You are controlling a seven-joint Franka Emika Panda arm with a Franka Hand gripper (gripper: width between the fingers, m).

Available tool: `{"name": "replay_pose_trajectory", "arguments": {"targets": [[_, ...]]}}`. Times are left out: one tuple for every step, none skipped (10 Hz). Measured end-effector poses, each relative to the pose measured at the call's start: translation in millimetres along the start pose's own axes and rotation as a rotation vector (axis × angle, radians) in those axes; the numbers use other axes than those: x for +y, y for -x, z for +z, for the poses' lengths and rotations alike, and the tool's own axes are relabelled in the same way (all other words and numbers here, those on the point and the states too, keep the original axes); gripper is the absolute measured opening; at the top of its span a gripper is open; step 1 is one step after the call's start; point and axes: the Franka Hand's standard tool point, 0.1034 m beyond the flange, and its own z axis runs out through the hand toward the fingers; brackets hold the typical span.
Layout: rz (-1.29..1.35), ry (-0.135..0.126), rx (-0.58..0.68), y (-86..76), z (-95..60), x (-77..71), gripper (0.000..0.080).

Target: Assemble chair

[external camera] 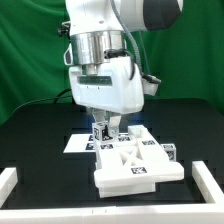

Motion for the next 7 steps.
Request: {"name": "replay_pose_trajectory", "arguments": {"targets": [[0.159, -0.008, -0.009, 1.7, -0.2, -1.1, 0.0284], [0.262, -0.015, -0.015, 3.2, -0.2, -2.1, 0.0284], [0.296, -0.015, -0.016, 3.5, -0.3, -2.5, 0.0284], [0.32, -0.015, -0.016, 3.7, -0.3, -2.5, 0.0284], [0.399, -0.017, -0.022, 4.8, -0.1, -3.0, 0.0284], [0.45, -0.018, -0.025, 5.6, 0.1, -3.3, 0.0284], [0.466, -0.019, -0.028, 6.0, 0.2, -3.4, 0.0284]]}}
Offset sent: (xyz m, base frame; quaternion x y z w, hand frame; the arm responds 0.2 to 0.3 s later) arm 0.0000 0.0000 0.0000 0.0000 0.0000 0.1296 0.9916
